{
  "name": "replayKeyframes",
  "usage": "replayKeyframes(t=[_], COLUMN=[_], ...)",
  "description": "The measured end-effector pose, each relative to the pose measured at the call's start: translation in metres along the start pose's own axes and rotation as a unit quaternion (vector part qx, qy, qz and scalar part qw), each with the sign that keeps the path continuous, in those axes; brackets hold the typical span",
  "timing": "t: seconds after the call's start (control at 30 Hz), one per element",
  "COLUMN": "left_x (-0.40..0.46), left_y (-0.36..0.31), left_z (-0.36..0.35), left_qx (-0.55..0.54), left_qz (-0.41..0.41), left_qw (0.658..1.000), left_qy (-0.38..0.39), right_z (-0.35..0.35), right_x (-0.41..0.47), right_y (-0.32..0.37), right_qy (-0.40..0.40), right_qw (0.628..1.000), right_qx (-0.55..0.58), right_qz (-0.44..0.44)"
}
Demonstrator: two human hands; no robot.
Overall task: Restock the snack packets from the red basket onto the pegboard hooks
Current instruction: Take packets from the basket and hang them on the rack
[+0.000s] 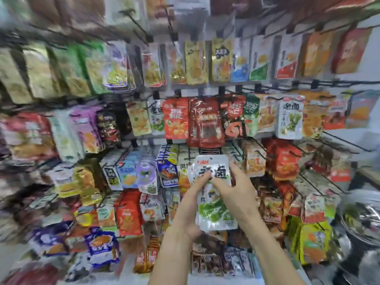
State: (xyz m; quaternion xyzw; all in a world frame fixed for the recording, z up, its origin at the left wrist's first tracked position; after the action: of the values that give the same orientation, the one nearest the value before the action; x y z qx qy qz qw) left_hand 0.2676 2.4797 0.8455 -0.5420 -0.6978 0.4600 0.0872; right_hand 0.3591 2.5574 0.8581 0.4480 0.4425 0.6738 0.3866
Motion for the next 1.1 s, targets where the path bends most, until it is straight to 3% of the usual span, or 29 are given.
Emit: replayKeyframes(t=[0.1,0.23,0.53,0.73,0.93,1.1], left_x=[-0.008,0.005,0.039,0.063,0.074,0.076], left_y=[-0.033,-0.072,-0.148,-0.187,-0.216,-0.229], left_z=[0.019,0.057,0.101,0.133,0.151,0.157], left_qx=[-0.006,-0.033,-0.044,0.004,0.056,0.067], left_qz=[-0.019,-0.07,-0.078,-0.113,-0.112,-0.126], left_qw=[0.999,0.997,0.995,0.994,0.992,0.99], left_qy=[0.029,0.002,0.045,-0.005,-0.009,-0.012], right_z=[-0.028,-0.067,-0.134,-0.175,-0.206,-0.22], right_x=[0.01,0.023,0.056,0.076,0.089,0.097], right_y=[0.018,0.04,0.067,0.073,0.087,0.098], right_qy=[-0.003,0.034,-0.004,-0.013,-0.025,-0.009], right_qw=[0.999,0.997,0.99,0.984,0.982,0.986], right_qx=[0.047,0.059,0.124,0.173,0.166,0.095], right_qz=[0.026,0.046,0.064,0.042,0.088,0.139])
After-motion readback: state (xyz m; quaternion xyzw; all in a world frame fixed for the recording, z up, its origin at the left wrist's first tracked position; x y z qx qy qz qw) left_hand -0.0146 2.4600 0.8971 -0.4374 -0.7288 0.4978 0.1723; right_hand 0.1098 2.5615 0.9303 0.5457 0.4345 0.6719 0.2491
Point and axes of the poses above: each hand's wrist, its own x-axis towards the middle knuckle, its own z-axis out of the back of the hand, y = z × x, the point moved 2 cm from there along x, towards the middle knuckle, and after that the axes turned 11 degrees about -y, right-handed, at the moved point
